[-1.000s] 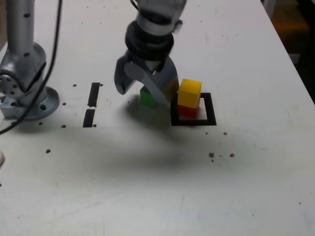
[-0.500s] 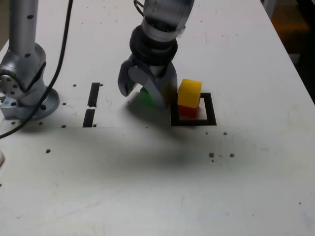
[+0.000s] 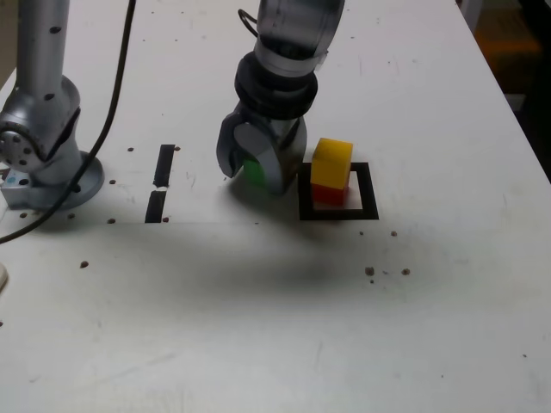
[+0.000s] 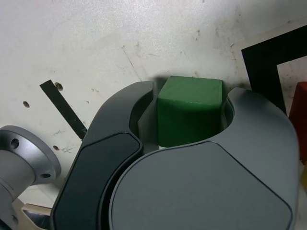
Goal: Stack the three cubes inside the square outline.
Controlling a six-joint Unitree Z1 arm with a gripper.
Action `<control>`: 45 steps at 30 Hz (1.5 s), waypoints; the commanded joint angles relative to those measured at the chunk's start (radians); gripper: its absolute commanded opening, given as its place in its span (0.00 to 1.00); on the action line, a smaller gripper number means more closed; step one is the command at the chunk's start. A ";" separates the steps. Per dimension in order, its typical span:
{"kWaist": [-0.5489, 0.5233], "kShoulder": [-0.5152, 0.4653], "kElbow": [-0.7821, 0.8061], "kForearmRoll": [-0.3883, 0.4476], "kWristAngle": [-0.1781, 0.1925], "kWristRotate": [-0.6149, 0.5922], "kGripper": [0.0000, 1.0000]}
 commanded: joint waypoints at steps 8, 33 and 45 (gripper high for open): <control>0.012 -0.017 -0.079 0.151 0.046 -0.046 0.12; -0.188 -0.016 -0.676 0.623 0.048 -0.260 0.11; -0.182 0.102 -0.700 0.594 0.040 -0.246 0.11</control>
